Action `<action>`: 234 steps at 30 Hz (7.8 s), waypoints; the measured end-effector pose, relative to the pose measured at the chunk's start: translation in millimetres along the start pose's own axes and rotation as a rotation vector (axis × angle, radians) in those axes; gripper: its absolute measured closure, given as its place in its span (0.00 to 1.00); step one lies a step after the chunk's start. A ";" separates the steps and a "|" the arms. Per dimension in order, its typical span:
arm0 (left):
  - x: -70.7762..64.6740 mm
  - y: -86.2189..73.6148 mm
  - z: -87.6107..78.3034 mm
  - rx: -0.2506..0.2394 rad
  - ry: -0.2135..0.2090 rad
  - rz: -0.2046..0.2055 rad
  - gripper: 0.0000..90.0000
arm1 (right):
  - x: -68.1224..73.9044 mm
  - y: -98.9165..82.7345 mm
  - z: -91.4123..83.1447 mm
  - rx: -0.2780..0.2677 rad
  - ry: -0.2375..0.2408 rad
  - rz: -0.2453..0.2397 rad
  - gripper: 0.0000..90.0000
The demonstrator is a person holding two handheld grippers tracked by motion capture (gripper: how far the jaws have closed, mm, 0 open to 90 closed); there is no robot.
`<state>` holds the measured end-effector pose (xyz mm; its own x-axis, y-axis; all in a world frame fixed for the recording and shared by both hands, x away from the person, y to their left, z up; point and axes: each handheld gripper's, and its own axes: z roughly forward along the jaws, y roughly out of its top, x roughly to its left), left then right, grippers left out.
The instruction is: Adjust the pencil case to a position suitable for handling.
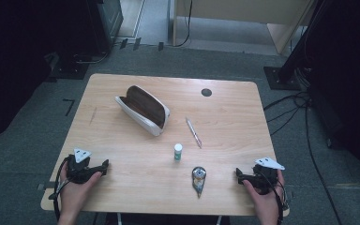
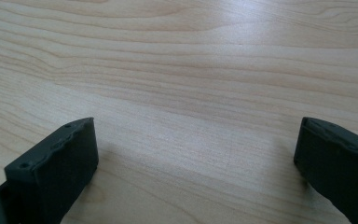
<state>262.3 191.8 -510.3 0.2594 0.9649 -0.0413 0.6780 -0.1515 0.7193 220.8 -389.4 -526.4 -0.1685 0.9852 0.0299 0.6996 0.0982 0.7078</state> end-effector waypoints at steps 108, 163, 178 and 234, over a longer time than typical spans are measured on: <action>-26.8 18.2 33.3 0.052 -0.055 0.130 0.01 | 199.0 245.9 116.7 -0.037 0.513 -0.295 0.49; -28.0 18.3 33.5 0.053 -0.063 0.140 0.01 | 136.9 219.8 109.6 0.012 0.603 -0.042 0.91; -28.3 18.4 33.5 0.053 -0.063 0.140 0.01 | 120.5 198.6 120.0 0.018 0.547 -0.004 0.78; -29.3 18.4 33.7 0.052 -0.061 0.136 0.01 | 108.0 114.6 21.3 -0.173 0.520 -0.178 0.56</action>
<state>290.4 153.4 -519.2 0.3918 0.9200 0.0109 0.6676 -0.2925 0.6846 297.6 -268.7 -457.1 -0.6236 0.7526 0.2115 0.5123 0.1890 0.8378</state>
